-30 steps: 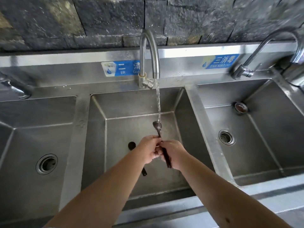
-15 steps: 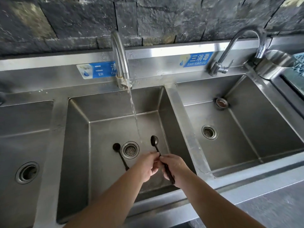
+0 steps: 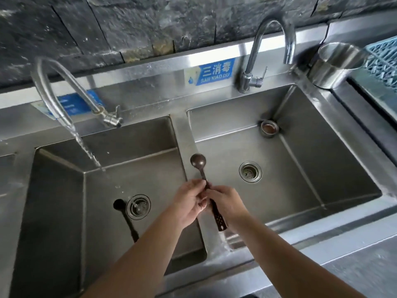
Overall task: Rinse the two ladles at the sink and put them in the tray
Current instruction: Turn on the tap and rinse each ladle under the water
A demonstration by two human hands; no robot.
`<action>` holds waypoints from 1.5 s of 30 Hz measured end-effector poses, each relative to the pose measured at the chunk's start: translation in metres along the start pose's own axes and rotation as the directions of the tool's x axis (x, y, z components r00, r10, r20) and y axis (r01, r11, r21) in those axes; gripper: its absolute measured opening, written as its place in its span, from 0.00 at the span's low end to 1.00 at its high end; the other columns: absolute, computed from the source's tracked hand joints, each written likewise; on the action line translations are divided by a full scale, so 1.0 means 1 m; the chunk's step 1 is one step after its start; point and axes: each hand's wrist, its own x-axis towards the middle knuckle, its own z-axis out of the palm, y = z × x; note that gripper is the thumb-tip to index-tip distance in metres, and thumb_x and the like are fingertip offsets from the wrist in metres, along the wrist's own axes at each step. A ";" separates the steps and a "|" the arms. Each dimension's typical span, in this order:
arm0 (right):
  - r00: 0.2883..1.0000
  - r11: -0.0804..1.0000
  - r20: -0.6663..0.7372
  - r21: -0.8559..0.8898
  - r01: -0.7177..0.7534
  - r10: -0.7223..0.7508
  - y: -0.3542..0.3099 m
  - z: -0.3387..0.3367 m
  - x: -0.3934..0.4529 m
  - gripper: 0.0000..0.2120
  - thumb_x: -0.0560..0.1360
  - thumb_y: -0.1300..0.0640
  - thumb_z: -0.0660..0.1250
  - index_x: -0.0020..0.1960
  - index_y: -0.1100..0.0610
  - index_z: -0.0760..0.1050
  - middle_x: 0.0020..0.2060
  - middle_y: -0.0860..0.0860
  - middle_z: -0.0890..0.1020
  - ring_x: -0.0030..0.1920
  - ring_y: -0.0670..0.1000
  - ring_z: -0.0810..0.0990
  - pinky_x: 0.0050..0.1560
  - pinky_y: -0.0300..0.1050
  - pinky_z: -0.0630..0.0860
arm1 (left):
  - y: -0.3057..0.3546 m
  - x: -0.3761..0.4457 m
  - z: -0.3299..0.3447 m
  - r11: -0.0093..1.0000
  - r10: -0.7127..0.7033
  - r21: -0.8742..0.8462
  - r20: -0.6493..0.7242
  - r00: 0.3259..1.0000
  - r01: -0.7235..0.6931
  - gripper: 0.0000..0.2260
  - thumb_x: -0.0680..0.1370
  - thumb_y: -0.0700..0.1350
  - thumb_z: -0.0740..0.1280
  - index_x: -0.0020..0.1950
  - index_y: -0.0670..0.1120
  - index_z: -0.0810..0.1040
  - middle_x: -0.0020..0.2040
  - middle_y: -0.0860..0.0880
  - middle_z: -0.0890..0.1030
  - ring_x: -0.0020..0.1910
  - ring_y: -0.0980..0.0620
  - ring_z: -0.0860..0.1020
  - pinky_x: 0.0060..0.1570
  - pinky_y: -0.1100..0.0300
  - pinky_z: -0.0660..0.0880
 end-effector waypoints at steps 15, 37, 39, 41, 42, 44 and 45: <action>0.938 0.844 -0.110 -0.410 -0.344 0.329 0.094 -0.171 0.138 0.09 0.72 0.57 0.71 0.33 0.55 0.81 0.27 0.51 0.82 0.30 0.50 0.80 0.41 0.48 0.82 | -0.114 0.177 0.094 0.690 0.040 0.718 -0.164 0.986 0.091 0.06 0.75 0.35 0.68 0.42 0.41 0.84 0.31 0.36 0.77 0.28 0.50 0.69 0.34 0.57 0.64; 0.883 0.710 -0.124 -0.548 -0.442 0.453 0.155 -0.163 0.199 0.10 0.74 0.56 0.71 0.37 0.55 0.73 0.35 0.53 0.78 0.34 0.53 0.79 0.30 0.39 0.75 | -0.166 0.236 0.057 0.355 0.104 0.882 -0.366 0.925 0.309 0.21 0.75 0.50 0.70 0.64 0.41 0.76 0.62 0.40 0.80 0.64 0.42 0.75 0.59 0.56 0.70; 0.924 0.718 -0.126 -0.594 -0.362 0.362 0.124 -0.163 0.181 0.11 0.74 0.52 0.69 0.36 0.54 0.73 0.31 0.51 0.77 0.35 0.53 0.79 0.31 0.40 0.72 | -0.138 0.218 0.069 0.334 0.154 0.912 -0.303 0.941 0.239 0.24 0.76 0.52 0.67 0.69 0.42 0.72 0.66 0.39 0.76 0.66 0.41 0.73 0.61 0.54 0.69; 0.964 0.676 -0.138 -0.690 -0.258 0.227 0.087 -0.157 0.160 0.10 0.72 0.45 0.68 0.42 0.52 0.77 0.35 0.51 0.81 0.41 0.54 0.81 0.35 0.42 0.73 | -0.101 0.193 0.078 0.282 0.217 0.949 -0.209 0.954 0.143 0.26 0.76 0.54 0.64 0.71 0.45 0.69 0.68 0.40 0.74 0.67 0.41 0.71 0.63 0.53 0.69; 0.978 0.662 -0.125 -0.721 -0.207 0.169 0.068 -0.151 0.149 0.16 0.71 0.42 0.68 0.53 0.51 0.78 0.44 0.52 0.84 0.49 0.55 0.82 0.40 0.43 0.74 | -0.081 0.178 0.080 0.261 0.256 0.962 -0.149 0.955 0.080 0.26 0.76 0.55 0.63 0.72 0.45 0.68 0.69 0.41 0.73 0.68 0.42 0.70 0.64 0.52 0.67; 0.995 0.607 -0.050 -0.789 -0.094 0.090 0.035 -0.132 0.128 0.37 0.71 0.38 0.67 0.75 0.50 0.62 0.67 0.55 0.77 0.66 0.56 0.76 0.56 0.47 0.73 | -0.040 0.145 0.074 0.212 0.362 0.975 -0.014 0.932 -0.068 0.25 0.77 0.55 0.63 0.72 0.45 0.69 0.70 0.43 0.73 0.70 0.45 0.69 0.68 0.52 0.65; 0.999 0.566 0.000 -0.824 -0.028 0.048 0.019 -0.119 0.117 0.43 0.71 0.37 0.67 0.79 0.50 0.52 0.76 0.55 0.66 0.73 0.56 0.67 0.66 0.51 0.69 | -0.021 0.126 0.068 0.189 0.421 0.973 0.039 0.906 -0.130 0.24 0.78 0.54 0.63 0.71 0.46 0.70 0.70 0.44 0.74 0.69 0.46 0.70 0.68 0.53 0.65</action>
